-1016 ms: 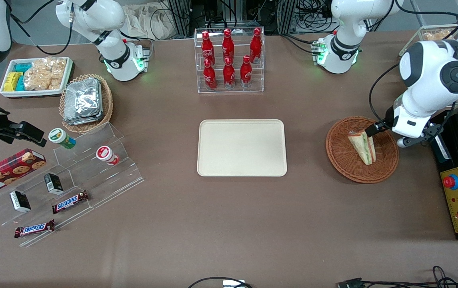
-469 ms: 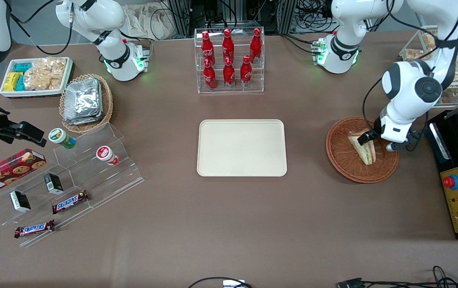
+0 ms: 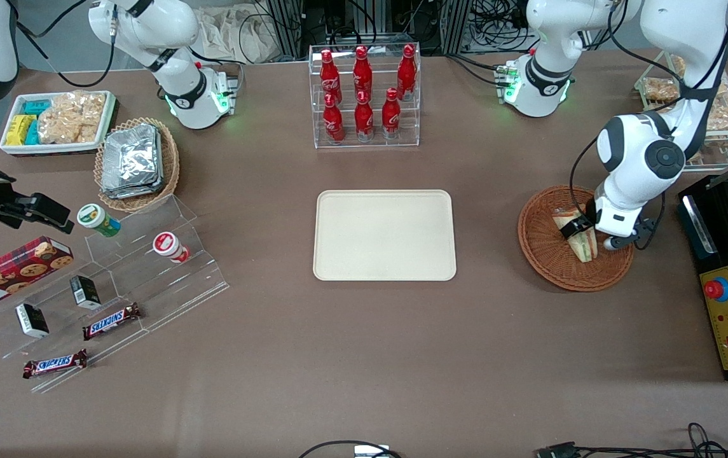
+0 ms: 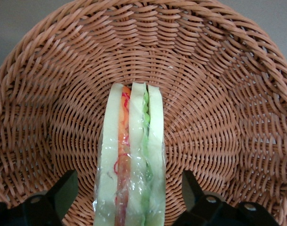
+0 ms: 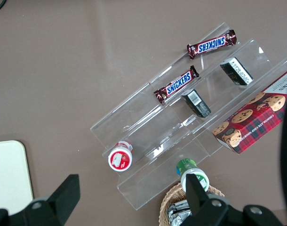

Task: Place sandwich from basket to tray
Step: 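Close the left gripper on the wrapped sandwich's upright edge, then lift the sandwich up out of the basket with the left gripper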

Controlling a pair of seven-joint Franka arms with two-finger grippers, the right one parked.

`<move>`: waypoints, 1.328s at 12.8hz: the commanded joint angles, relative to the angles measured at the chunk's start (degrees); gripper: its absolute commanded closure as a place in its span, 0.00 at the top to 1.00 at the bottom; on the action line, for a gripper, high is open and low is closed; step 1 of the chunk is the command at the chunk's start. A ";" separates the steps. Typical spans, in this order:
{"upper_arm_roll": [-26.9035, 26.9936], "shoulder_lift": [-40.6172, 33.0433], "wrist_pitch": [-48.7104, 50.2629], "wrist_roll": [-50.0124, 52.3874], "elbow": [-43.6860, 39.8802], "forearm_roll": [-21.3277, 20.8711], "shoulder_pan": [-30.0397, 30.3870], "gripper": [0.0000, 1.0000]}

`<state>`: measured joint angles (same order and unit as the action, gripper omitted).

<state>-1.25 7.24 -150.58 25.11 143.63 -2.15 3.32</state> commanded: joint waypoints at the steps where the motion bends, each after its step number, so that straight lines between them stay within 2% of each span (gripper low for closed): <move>1: 0.11 0.23 -0.59 0.81 -0.37 -0.48 -0.24 0.88; 2: 0.11 0.23 -0.59 0.81 -0.37 -0.48 -0.24 0.75; 4: 0.11 0.23 -0.50 0.55 -0.37 -0.48 -0.33 0.39; 5: 0.11 0.06 -0.07 0.55 -0.37 -0.48 -0.42 0.24; 6: 0.11 -0.20 0.11 0.46 -0.37 -0.48 -0.51 0.15; 10: 0.29 -5.28 7.38 -1.82 -1.34 -0.40 -0.24 0.14; 13: 0.29 -11.96 23.95 -4.71 -7.02 -0.40 -0.42 0.14; 15: 0.29 -13.30 40.19 -6.04 -17.71 -0.40 -0.42 0.14; 17: 0.11 -11.38 56.12 -6.83 -32.29 -0.40 -0.59 0.14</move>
<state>-1.28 -6.67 -106.02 19.78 123.74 -2.15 3.17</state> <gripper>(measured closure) 0.802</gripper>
